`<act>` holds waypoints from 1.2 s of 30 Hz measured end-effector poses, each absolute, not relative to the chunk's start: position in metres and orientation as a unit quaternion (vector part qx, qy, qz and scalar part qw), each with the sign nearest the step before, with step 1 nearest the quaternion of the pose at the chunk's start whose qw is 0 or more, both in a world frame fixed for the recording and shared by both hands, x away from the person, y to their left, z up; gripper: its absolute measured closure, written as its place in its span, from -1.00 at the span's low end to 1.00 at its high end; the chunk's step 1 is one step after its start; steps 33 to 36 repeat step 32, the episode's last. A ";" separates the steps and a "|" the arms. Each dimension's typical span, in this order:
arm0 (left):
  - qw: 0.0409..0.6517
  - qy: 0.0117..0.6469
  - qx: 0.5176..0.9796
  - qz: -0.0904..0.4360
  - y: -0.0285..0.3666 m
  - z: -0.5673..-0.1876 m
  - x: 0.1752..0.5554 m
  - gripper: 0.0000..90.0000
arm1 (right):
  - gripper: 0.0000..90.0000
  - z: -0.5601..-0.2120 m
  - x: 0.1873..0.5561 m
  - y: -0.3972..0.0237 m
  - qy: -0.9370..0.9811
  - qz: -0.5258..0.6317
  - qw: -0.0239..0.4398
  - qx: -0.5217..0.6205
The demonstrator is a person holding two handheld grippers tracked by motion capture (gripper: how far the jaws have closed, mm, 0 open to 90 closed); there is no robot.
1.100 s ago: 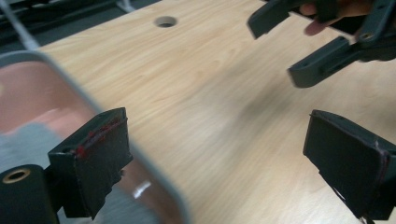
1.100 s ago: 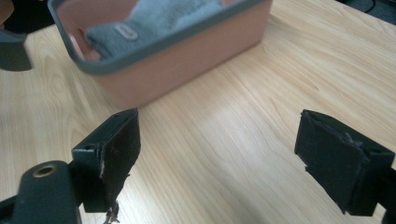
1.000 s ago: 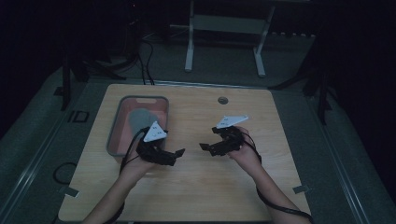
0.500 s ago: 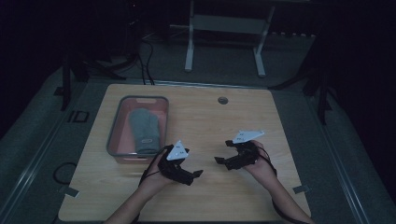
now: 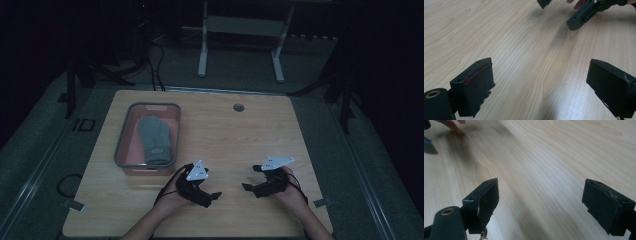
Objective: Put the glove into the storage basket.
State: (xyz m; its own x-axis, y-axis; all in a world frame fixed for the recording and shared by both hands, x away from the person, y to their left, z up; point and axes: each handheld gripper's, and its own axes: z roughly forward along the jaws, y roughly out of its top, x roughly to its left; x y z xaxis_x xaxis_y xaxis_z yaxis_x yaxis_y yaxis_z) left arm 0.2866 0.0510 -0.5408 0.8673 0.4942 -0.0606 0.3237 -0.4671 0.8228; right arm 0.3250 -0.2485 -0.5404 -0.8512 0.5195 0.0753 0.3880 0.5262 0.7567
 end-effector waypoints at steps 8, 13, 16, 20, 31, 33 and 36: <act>0.456 0.237 0.853 0.095 0.046 -0.548 0.281 -0.83 | -0.69 -0.546 0.308 -0.279 0.860 0.415 0.084 0.286; 0.463 0.232 0.850 0.093 0.046 -0.549 0.277 -0.83 | -0.69 -0.549 0.298 -0.299 0.853 0.414 0.095 0.303; 0.466 0.235 0.849 0.087 0.047 -0.550 0.277 -0.83 | -0.69 -0.553 0.294 -0.310 0.851 0.411 0.101 0.312; 0.466 0.236 0.849 0.085 0.048 -0.552 0.276 -0.83 | -0.69 -0.555 0.290 -0.320 0.845 0.413 0.111 0.322; 0.469 0.233 0.848 0.088 0.049 -0.554 0.273 -0.83 | -0.69 -0.556 0.289 -0.324 0.841 0.417 0.128 0.319; 0.467 0.233 0.848 0.088 0.049 -0.554 0.273 -0.83 | -0.69 -0.556 0.289 -0.324 0.843 0.415 0.129 0.317; 0.467 0.233 0.848 0.088 0.049 -0.554 0.273 -0.83 | -0.69 -0.556 0.289 -0.324 0.843 0.415 0.129 0.317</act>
